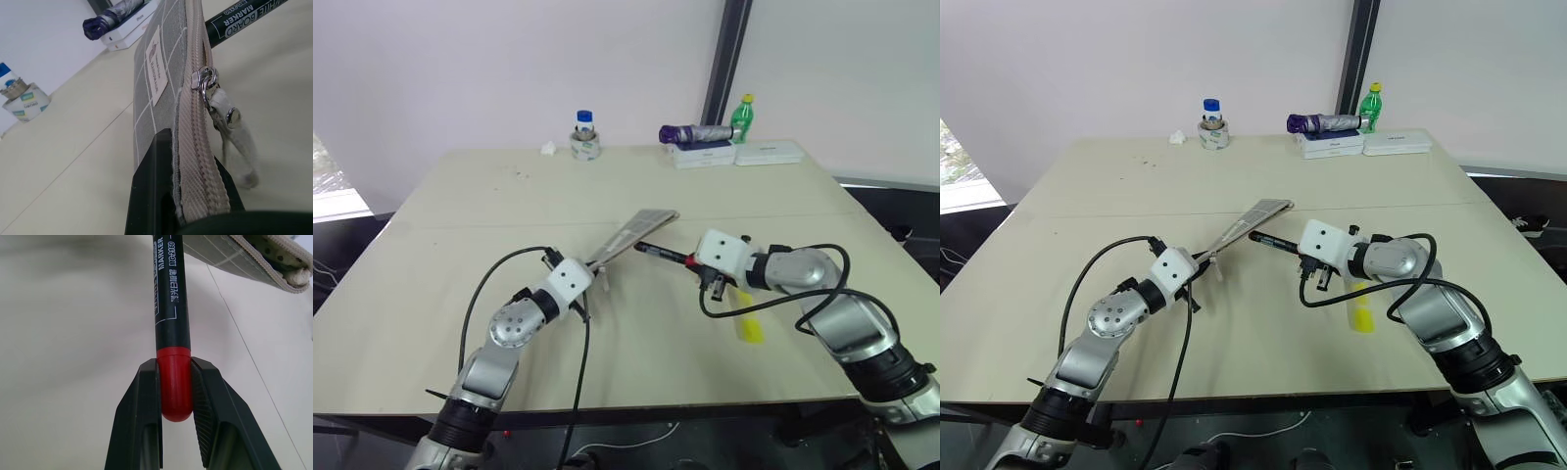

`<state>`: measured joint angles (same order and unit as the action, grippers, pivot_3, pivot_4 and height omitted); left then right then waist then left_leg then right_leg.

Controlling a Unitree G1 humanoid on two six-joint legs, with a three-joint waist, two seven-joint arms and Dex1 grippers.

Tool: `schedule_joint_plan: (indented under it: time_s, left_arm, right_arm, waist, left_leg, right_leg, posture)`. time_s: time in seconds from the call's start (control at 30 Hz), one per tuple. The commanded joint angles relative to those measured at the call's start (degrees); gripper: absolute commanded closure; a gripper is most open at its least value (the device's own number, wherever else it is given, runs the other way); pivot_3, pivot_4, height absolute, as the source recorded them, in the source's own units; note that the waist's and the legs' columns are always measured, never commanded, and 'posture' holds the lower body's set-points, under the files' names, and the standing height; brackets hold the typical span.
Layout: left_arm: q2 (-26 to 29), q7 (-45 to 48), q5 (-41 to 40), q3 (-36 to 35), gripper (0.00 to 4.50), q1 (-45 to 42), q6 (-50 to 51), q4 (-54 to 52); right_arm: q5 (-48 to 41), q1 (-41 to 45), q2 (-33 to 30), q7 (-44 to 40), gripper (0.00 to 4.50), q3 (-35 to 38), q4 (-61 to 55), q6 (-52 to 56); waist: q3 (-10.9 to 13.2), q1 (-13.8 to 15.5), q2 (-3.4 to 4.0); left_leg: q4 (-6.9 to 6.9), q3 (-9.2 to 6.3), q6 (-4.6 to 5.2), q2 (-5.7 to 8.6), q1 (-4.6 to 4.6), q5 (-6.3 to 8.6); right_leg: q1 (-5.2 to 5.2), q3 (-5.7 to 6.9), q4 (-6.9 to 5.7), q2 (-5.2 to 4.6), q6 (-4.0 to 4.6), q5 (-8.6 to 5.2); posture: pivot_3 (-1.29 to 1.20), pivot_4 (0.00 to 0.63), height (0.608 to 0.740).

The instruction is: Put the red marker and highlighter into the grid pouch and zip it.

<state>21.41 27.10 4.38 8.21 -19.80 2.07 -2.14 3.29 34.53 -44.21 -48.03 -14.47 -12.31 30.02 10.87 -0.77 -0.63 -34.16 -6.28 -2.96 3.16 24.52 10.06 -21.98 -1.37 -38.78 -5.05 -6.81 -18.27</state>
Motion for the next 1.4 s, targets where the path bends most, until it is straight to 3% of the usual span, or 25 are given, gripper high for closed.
schedule_joint_plan:
  time_s: [0.03, 0.27, 0.53, 1.0, 1.4]
  left_arm:
    - [-1.51, -1.62, -2.08, -2.36, 4.5, -0.21, 1.49, -0.62]
    - [-0.72, -1.58, -1.71, -2.73, 4.5, -0.31, 1.35, 0.3]
    - [-1.05, -1.56, -1.61, -2.44, 4.5, -0.41, 1.31, 0.39]
    - [-0.81, 0.09, -1.14, -0.98, 4.5, 0.42, -0.28, -1.07]
    - [3.09, 6.09, 1.95, 4.23, 4.5, 0.2, -6.31, -1.85]
  right_arm:
    - [-0.87, -0.01, -1.24, -0.98, 4.2, 2.86, -3.09, 0.01]
    - [-6.63, -0.67, -2.7, -2.88, 4.2, 10.04, -5.49, 1.81]
    - [-5.64, -0.35, -3.97, -1.93, 4.2, 10.91, -3.13, 1.91]
    - [-2.9, 0.45, -3.75, -1.86, 4.2, 7.22, -0.46, -0.59]
    - [3.82, 3.29, -3.59, -8.31, 4.2, -3.35, -2.27, -10.31]
  waist:
    - [0.0, 0.0, 0.0]
    - [0.0, -0.08, 0.0]
    - [0.0, -0.01, 0.0]
    - [0.0, -0.03, 0.0]
    - [0.0, -0.05, 0.0]
  left_leg:
    - [0.0, -0.01, 0.0, 0.0, 0.0, 0.0]
    - [-0.01, -0.02, 0.0, 0.01, 0.0, 0.0]
    - [0.0, -0.02, 0.0, 0.0, -0.02, 0.0]
    - [0.0, -0.02, 0.01, 0.01, -0.02, 0.0]
    - [0.02, -0.03, 0.01, 0.01, -0.02, 0.01]
  right_leg:
    - [0.01, 0.01, 0.0, 0.0, 0.0, 0.0]
    - [0.05, 0.03, 0.03, 0.0, 0.0, 0.0]
    - [0.1, 0.05, 0.11, 0.01, 0.0, 0.01]
    - [0.12, 0.06, 0.17, 0.01, -0.01, 0.01]
    - [0.16, 0.08, 0.28, 0.01, -0.01, 0.02]
  posture:
    - [0.0, 0.15, 0.74]
    - [0.0, 0.15, 0.74]
    - [0.0, 0.15, 0.74]
    - [0.0, 0.15, 0.74]
    - [0.0, 0.15, 0.74]
